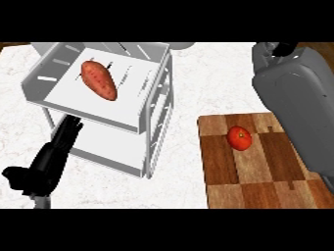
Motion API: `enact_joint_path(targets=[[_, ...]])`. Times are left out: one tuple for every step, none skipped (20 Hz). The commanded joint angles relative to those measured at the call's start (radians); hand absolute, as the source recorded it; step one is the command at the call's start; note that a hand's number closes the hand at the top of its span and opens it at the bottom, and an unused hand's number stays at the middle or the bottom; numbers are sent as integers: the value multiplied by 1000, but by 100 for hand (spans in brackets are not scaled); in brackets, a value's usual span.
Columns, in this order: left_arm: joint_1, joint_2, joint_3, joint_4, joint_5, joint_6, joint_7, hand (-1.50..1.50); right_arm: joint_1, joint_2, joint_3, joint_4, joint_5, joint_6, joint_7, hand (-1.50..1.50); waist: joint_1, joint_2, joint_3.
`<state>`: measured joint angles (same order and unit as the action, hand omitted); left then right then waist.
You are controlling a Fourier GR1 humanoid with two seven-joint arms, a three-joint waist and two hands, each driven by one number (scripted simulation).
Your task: Pick the sweet potato from the cutting board and place it in the tiered basket
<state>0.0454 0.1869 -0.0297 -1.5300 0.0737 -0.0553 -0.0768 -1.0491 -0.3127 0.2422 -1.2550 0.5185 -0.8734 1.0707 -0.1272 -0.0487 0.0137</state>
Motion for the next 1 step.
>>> enact_joint_path(targets=[[4, -12, 10, 40, 6, 8, 4, 0, 164, -107, -28, -228, -43, 66, 70, -150, -30, 7, -11]])
